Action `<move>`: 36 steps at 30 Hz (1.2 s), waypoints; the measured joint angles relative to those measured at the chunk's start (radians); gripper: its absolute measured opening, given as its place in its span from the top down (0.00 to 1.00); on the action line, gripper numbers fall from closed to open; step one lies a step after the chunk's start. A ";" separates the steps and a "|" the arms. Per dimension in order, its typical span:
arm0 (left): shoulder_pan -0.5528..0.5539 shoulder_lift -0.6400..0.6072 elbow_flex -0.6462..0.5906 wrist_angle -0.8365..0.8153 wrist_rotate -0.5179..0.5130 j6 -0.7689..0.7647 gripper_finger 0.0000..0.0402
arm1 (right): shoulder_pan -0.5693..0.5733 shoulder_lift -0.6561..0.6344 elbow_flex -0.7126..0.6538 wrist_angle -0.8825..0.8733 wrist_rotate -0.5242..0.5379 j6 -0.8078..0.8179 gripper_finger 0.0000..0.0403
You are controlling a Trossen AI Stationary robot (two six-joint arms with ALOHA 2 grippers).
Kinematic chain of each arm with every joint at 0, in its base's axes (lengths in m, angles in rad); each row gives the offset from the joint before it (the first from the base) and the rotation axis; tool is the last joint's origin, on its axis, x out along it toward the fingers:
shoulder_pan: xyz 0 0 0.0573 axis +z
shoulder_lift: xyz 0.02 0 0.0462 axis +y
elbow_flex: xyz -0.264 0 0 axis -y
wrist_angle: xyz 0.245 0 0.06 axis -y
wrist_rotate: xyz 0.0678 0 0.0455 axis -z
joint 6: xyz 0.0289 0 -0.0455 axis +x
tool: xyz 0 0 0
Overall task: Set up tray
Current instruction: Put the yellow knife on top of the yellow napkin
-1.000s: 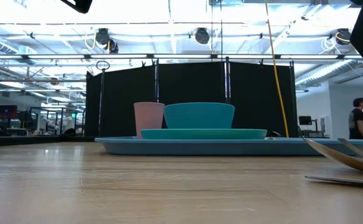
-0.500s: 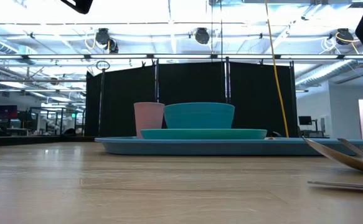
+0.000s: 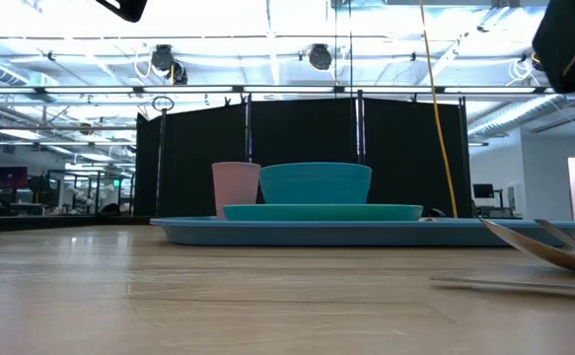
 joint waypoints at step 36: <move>0.000 0.000 0.000 0.000 0.000 -0.003 0.84 | -0.002 -0.011 -0.001 0.021 0.024 -0.042 0.91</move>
